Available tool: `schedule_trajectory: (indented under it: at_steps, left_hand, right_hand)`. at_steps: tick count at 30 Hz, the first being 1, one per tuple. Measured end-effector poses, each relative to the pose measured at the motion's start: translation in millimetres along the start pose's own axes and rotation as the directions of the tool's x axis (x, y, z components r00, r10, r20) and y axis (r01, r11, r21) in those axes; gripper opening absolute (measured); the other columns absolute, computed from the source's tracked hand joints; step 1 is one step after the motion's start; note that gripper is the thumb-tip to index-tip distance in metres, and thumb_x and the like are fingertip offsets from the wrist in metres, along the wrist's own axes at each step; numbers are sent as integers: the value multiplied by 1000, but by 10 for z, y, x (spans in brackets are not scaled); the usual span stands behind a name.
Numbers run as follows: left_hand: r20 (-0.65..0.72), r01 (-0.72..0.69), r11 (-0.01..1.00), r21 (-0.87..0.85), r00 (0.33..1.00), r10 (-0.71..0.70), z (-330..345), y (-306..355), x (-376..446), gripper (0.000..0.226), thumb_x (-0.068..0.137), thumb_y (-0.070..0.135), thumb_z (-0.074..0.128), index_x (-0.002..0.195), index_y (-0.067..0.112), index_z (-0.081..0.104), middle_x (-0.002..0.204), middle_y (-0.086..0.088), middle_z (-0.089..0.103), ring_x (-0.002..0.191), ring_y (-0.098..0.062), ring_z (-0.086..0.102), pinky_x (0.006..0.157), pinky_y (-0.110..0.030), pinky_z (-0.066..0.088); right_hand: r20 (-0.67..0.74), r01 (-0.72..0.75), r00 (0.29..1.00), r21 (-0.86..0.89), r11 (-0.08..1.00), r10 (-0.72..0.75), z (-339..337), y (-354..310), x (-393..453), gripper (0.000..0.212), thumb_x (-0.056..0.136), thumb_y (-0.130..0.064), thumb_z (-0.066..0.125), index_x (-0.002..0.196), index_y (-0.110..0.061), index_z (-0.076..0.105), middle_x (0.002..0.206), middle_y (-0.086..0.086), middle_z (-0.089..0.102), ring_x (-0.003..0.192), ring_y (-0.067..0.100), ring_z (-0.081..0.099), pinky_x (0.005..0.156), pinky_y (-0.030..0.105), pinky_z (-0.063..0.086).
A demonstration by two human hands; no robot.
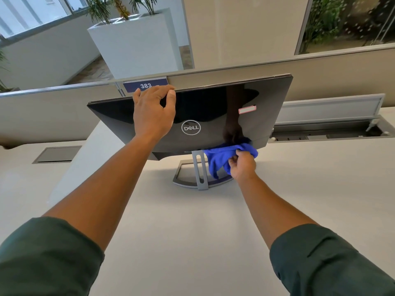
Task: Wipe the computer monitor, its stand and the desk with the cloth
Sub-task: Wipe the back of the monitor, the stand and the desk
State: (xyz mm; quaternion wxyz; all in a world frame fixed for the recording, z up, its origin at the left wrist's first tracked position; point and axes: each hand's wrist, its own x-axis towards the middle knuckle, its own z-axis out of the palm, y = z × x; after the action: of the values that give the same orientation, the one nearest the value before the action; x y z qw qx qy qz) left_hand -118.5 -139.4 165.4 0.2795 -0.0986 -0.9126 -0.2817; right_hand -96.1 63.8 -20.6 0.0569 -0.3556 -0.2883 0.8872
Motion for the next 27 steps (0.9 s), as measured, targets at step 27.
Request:
schedule_trajectory:
  at_steps: [27]
  left_hand:
    - [9, 7, 1000, 19, 1000, -7, 7, 3, 6, 38, 103, 44, 38, 122, 30, 67, 128, 9, 65, 127, -10, 48, 124, -40, 8]
  right_hand:
    - [324, 812, 313, -579, 75, -893, 413, 137, -386, 34, 83, -12, 68, 116, -10, 61, 116, 16, 48, 104, 18, 48, 80, 3, 38]
